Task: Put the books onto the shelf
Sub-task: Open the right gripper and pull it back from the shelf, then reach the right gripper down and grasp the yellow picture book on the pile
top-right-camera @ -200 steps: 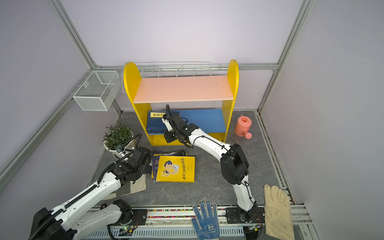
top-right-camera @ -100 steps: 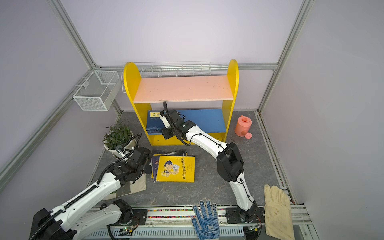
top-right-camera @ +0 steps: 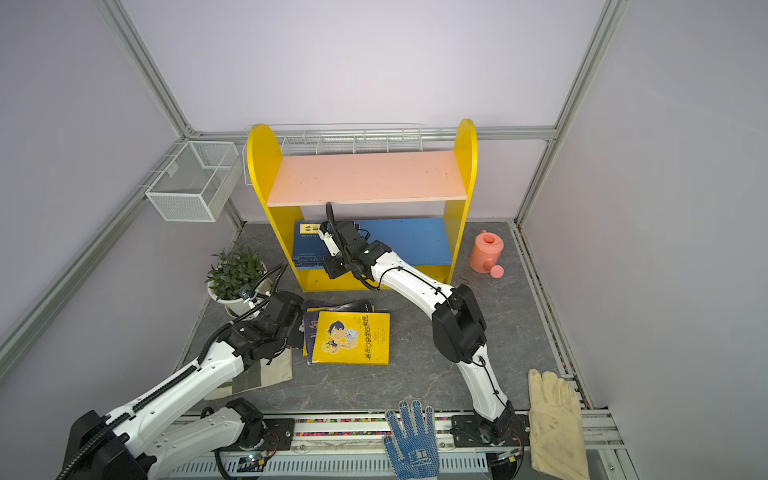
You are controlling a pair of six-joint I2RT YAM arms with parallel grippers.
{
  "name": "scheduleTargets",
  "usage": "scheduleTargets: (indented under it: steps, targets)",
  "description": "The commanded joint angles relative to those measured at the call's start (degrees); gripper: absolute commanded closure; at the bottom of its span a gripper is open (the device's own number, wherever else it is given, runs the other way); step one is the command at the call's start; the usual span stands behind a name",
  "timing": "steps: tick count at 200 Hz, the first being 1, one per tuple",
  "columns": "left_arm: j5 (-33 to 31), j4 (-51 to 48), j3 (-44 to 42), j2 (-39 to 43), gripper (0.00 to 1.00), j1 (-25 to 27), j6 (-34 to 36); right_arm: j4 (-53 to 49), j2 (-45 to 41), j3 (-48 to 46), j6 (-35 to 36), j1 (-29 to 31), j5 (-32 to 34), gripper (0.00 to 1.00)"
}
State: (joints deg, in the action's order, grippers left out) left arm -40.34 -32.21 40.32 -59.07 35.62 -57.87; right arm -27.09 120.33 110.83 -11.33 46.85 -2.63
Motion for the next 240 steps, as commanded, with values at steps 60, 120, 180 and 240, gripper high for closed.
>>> scheduleTargets:
  steps: [60, 120, 180, 240]
  targets:
    - [22.33, 10.24, 0.6, -5.79, 0.2, 0.11, 23.61, -2.75, -31.26, -36.88, 1.96, -4.98, -9.35, 0.41]
    - [28.56, 8.71, -0.67, -11.73, 0.23, 1.29, 27.23, -11.52, -29.64, -50.22, 4.91, -7.65, -20.12, 0.31]
    - [29.0, 6.03, -3.12, -12.81, 0.29, 1.43, 27.36, 1.11, -25.78, -56.68, 2.81, -9.62, -34.76, 0.31]
    - [30.33, 4.59, -3.04, -16.01, 0.44, 1.72, 26.66, 2.14, -22.09, -50.5, 4.77, -10.42, -42.39, 0.47]
